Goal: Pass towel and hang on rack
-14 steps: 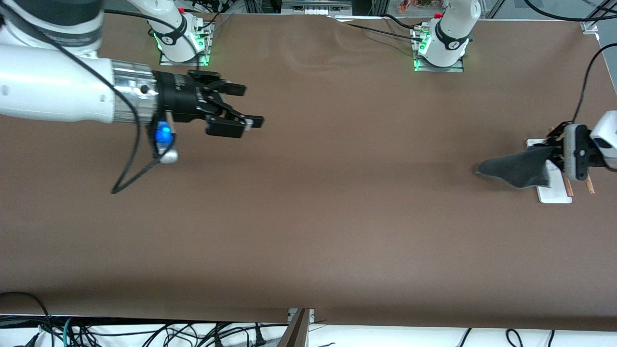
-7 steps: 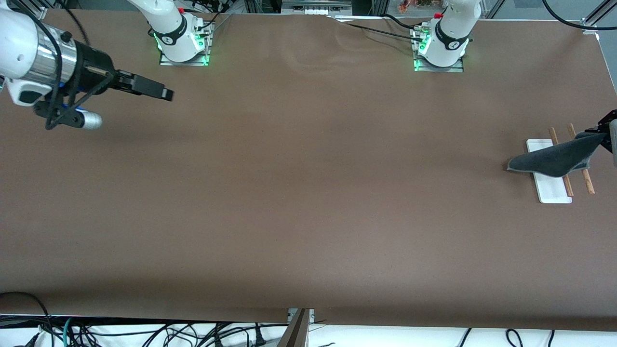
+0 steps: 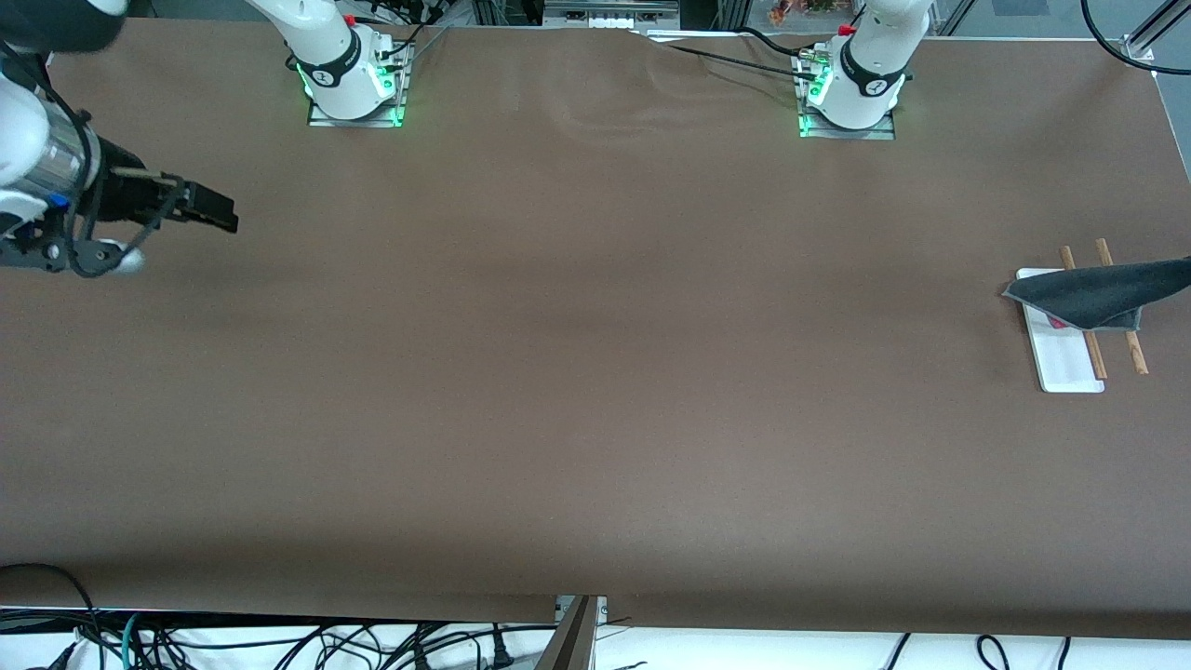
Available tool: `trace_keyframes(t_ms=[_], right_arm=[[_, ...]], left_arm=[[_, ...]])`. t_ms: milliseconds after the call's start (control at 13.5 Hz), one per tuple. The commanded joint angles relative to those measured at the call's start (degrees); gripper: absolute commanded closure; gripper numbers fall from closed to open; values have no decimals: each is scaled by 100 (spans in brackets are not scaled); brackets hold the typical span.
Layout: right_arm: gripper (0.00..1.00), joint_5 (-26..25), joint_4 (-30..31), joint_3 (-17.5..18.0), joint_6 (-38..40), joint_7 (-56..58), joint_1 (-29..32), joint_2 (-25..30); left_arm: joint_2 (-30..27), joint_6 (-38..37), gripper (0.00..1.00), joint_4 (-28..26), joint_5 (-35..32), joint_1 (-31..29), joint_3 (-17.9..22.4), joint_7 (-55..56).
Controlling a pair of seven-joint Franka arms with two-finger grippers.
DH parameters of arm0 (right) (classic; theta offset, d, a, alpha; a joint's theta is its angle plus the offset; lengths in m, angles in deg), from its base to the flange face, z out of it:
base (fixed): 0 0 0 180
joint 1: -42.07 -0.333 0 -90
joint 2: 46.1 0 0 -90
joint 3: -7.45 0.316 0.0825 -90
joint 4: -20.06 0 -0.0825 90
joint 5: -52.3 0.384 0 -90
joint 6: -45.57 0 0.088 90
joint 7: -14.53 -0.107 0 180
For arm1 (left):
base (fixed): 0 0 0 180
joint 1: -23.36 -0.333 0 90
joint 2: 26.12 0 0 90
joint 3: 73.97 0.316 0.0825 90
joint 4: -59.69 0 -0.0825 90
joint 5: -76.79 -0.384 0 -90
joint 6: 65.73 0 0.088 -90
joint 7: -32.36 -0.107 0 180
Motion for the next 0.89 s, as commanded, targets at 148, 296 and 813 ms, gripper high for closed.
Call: trace_keyframes(t_ms=[148, 296, 813], right_arm=[[1, -233, 505, 26, -721, 159, -28, 241], [1, -198, 268, 61, -923, 106, 33, 75], [1, -136, 320, 483, -687, 159, 579, 276]], left_arm=[[546, 464, 100, 218, -125, -174, -85, -147], [617, 587, 100, 218, -134, -183, -85, -147], [942, 1088, 100, 218, -134, -271, -76, -130]])
